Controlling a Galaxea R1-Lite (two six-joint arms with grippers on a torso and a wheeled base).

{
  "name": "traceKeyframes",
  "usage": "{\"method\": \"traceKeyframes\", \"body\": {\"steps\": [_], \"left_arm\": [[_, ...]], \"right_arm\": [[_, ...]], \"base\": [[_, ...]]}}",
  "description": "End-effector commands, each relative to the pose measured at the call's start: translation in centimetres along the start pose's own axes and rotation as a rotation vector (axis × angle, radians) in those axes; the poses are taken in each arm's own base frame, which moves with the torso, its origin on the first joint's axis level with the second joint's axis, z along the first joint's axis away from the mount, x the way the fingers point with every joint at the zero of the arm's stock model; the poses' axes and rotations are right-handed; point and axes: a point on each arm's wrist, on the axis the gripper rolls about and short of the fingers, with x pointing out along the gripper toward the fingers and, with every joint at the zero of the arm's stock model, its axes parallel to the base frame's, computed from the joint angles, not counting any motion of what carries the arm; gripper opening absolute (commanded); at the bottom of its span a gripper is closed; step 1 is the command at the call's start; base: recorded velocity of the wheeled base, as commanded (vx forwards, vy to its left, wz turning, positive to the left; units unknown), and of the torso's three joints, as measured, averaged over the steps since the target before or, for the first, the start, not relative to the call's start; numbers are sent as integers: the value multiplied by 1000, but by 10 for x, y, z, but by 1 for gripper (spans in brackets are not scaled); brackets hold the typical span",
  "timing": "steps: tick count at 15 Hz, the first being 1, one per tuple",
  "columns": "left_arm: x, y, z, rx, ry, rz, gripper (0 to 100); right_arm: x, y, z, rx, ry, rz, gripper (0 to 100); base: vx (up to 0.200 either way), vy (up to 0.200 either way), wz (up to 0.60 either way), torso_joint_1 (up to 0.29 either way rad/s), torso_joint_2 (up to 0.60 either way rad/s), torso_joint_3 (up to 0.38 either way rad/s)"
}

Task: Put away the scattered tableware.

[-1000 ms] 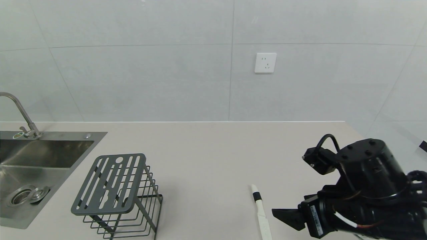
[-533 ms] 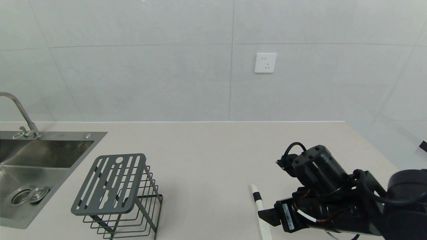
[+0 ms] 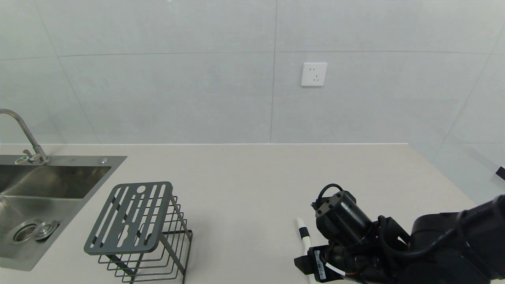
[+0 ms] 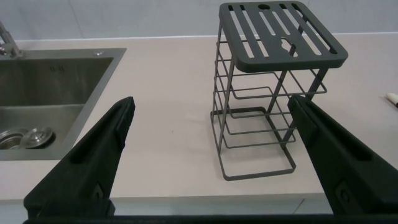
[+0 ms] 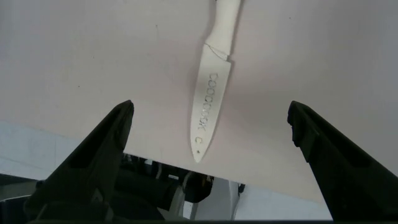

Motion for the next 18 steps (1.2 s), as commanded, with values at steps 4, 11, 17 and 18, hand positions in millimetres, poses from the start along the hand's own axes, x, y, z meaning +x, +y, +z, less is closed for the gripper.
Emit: {"method": "traceKeyframes", "body": {"steps": [4,11,17,18], "left_arm": [[0,0,0,0,1,0,100],[0,0,0,-2,1,0,100],[0,0,0,-2,1,-1,100],[0,0,0,-2,1,-1,100]], "right_arm": [[28,-1,-14,-28,73,-79,100],[56,2,-10,-50,50,-109,100],[62,-9,7,-55,11,-156,100],[62,-7,6,-78,12,-155,100]], "base": [[0,0,0,0,0,0],[0,0,0,0,0,0],[0,0,0,0,0,0],[0,0,0,0,0,0]]}}
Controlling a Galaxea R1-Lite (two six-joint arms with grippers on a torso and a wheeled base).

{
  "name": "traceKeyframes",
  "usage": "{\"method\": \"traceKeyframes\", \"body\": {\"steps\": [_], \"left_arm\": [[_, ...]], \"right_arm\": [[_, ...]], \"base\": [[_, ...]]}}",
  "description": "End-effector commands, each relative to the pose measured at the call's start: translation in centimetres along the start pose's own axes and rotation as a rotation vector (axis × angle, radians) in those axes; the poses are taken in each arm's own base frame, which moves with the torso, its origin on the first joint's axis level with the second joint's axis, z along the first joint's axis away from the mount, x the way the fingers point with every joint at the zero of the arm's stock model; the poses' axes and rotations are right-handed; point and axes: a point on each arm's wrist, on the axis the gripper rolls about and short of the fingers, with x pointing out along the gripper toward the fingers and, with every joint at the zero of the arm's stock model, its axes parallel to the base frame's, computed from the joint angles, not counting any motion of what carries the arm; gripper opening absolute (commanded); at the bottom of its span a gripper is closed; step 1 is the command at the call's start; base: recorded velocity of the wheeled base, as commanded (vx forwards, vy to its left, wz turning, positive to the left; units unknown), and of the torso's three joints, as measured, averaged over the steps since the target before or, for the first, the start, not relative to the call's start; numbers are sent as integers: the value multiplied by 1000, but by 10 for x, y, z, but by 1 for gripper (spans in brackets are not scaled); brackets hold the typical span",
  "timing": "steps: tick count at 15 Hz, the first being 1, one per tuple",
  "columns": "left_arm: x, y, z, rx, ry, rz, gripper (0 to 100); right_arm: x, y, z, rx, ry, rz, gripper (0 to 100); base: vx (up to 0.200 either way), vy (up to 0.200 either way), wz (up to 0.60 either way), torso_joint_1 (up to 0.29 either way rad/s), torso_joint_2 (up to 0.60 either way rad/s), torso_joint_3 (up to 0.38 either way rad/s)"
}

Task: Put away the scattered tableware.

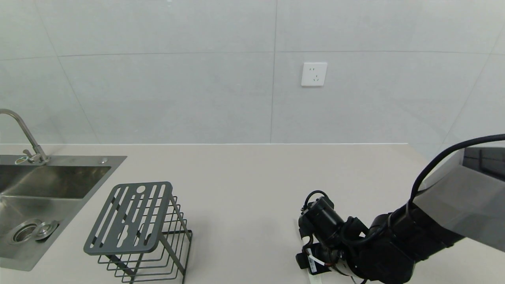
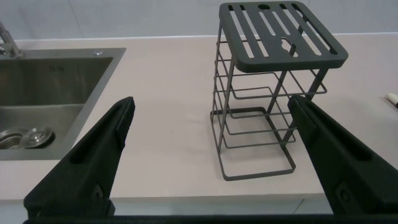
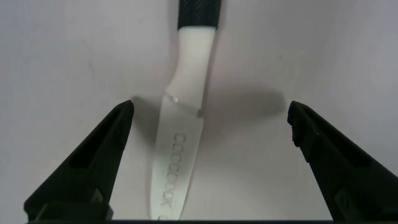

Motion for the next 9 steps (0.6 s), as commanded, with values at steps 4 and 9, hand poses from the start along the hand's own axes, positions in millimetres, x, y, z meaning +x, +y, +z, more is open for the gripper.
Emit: {"method": "traceKeyframes", "body": {"steps": [4,9], "left_arm": [[0,0,0,0,1,0,100],[0,0,0,-2,1,0,100]], "right_arm": [[6,12,0,-71,-1,16,0],[17,24,-19,-122,57,13,0]], "base": [[0,0,0,0,0,0],[0,0,0,0,0,0]]}}
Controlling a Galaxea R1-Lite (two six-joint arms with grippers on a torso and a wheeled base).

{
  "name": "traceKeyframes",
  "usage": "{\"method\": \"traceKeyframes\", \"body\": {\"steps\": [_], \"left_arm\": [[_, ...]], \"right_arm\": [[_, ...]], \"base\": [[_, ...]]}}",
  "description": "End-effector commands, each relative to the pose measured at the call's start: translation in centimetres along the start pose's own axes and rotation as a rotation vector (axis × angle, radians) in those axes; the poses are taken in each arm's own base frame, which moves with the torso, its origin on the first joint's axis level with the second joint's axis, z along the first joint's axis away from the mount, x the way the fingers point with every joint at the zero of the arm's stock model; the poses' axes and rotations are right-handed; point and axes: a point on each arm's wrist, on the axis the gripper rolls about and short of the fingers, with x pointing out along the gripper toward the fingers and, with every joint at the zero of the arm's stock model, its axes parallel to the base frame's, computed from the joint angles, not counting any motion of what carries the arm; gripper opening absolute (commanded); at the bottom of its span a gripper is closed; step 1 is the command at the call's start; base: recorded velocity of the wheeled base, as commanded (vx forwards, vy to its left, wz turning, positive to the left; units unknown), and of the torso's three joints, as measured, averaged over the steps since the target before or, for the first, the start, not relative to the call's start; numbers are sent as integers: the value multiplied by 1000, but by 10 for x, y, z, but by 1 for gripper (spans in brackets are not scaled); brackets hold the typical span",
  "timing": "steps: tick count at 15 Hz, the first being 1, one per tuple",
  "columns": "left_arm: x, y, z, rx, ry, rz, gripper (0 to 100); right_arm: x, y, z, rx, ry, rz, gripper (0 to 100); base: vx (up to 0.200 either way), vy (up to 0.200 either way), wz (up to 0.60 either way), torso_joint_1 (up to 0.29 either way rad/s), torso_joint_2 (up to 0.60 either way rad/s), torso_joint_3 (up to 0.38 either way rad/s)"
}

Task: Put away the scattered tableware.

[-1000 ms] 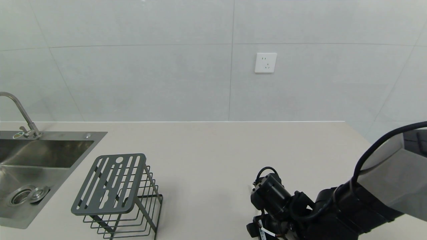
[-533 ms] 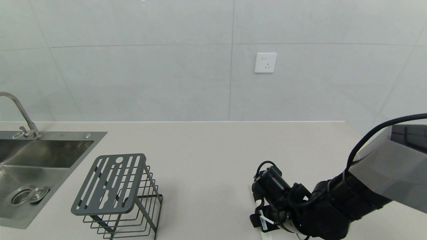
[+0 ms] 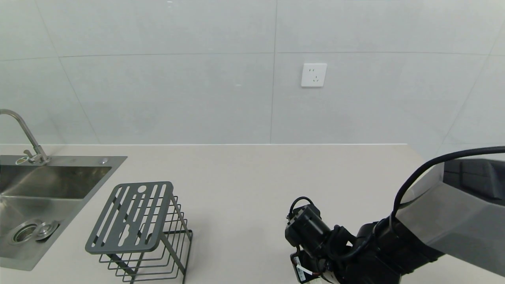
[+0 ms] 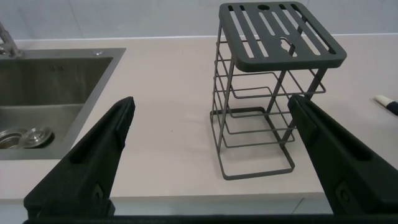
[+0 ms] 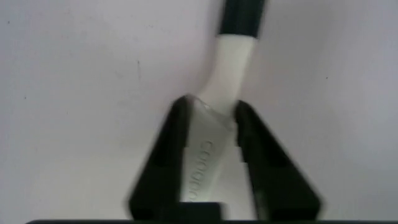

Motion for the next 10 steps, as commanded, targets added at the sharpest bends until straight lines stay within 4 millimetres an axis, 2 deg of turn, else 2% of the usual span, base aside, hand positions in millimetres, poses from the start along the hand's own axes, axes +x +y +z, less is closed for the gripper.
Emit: {"method": "traceKeyframes", "body": {"steps": [1,5,7,10], "left_arm": [[0,0,0,0,1,0,100],[0,0,0,0,1,0,100],[0,0,0,-2,1,0,100],[0,0,0,-5,1,2,100]], "right_arm": [[3,0,-3,-7,25,-8,0],[-17,-6,14,39,-64,27,0],[-36,-12,38,101,-214,85,0],[-60,-19,52,138,-312,166,0]], "base": [[0,0,0,0,0,0],[0,0,0,0,0,0],[0,0,0,0,0,0],[0,0,0,0,0,0]]}}
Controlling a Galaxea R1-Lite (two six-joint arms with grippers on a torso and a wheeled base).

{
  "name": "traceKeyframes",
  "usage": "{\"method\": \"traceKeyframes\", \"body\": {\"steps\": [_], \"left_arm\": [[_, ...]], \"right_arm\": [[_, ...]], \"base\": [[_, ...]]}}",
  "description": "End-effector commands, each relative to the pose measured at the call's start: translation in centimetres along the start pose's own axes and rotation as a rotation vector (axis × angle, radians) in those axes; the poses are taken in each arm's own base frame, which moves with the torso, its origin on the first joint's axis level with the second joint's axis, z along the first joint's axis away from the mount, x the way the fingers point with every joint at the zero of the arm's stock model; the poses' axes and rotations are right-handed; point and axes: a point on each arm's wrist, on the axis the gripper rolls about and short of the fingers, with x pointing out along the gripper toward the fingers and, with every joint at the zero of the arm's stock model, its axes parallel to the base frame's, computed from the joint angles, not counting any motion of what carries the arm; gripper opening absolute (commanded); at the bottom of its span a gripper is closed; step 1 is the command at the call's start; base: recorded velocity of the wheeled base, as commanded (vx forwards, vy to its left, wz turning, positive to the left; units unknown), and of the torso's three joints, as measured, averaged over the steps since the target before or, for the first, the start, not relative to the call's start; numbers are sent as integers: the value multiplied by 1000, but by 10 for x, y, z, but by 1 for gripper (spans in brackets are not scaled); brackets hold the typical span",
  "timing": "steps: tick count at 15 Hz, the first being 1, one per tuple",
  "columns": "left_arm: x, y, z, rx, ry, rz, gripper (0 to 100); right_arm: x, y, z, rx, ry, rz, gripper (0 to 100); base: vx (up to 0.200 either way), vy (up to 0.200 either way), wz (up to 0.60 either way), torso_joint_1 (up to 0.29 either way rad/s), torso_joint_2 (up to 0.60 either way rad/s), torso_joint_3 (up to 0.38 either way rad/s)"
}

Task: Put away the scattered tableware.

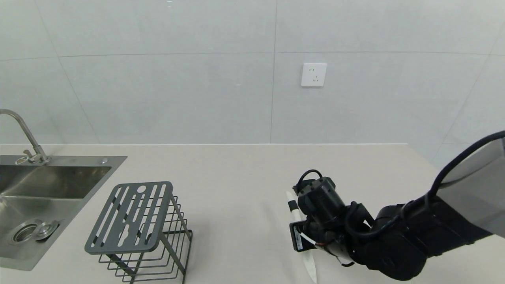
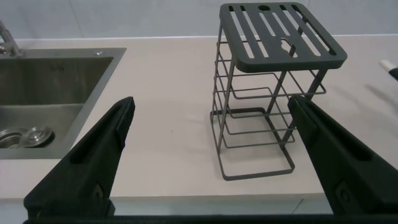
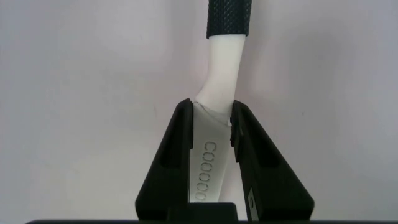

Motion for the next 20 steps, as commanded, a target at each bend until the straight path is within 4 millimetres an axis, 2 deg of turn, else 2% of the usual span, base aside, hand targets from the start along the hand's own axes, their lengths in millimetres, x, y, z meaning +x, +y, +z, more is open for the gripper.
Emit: {"method": "traceKeyframes", "body": {"steps": [1,3,5,7,12,18,19,20], "left_arm": [[0,0,0,-2,1,-1,100],[0,0,0,-3,1,-1,100],[0,0,0,-3,1,-1,100],[0,0,0,-5,1,-1,100],[0,0,0,-12,1,-4,100],[0,-1,1,20,-11,-62,100],[-2,-1,15,12,-111,-62,100],[-19,-3,87,-3,-440,-70,100]], "right_arm": [[-24,1,23,42,-132,88,0],[-30,5,34,24,-256,182,0],[-40,2,52,-81,-456,306,0],[-46,-1,64,-147,-565,384,0],[-56,-6,58,-312,-694,519,0],[-68,-6,61,-331,-776,548,0],[-69,-6,61,-331,-793,552,0],[-70,-6,59,-332,-803,557,0]], "base": [[0,0,0,0,0,0],[0,0,0,0,0,0],[0,0,0,0,0,0],[0,0,0,0,0,0],[0,0,0,0,0,0],[0,0,0,0,0,0],[0,0,0,0,0,0],[0,0,0,0,0,0]]}}
